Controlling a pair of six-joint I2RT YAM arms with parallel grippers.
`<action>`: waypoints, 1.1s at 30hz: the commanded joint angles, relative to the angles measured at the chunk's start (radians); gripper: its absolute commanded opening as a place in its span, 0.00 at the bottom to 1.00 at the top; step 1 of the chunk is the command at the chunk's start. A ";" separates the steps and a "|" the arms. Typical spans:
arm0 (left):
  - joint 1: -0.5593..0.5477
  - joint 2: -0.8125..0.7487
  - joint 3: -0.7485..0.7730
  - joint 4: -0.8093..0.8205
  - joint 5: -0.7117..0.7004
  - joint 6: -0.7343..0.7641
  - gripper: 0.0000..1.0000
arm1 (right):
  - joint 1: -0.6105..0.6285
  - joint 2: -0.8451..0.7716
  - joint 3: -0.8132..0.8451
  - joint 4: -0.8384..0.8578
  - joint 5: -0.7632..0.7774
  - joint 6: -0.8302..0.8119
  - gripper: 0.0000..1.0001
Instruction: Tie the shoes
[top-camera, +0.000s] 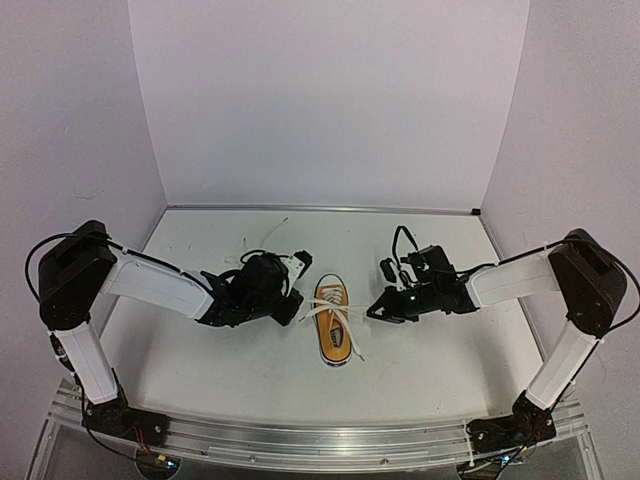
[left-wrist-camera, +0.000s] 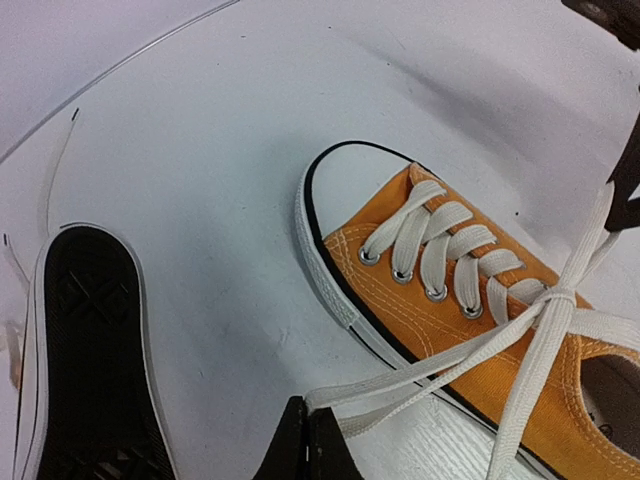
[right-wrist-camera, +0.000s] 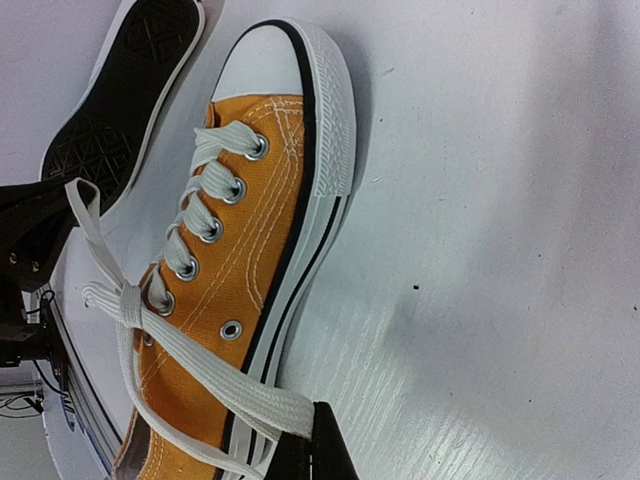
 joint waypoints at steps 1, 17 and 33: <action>0.078 -0.076 -0.042 0.016 -0.029 -0.247 0.00 | -0.011 -0.008 -0.007 -0.050 0.042 -0.007 0.00; 0.099 -0.032 -0.039 0.016 0.011 -0.569 0.00 | -0.011 -0.004 -0.008 -0.050 0.048 -0.005 0.00; 0.097 -0.007 0.046 0.000 0.195 -0.386 0.05 | -0.011 -0.026 0.064 -0.091 -0.005 -0.023 0.03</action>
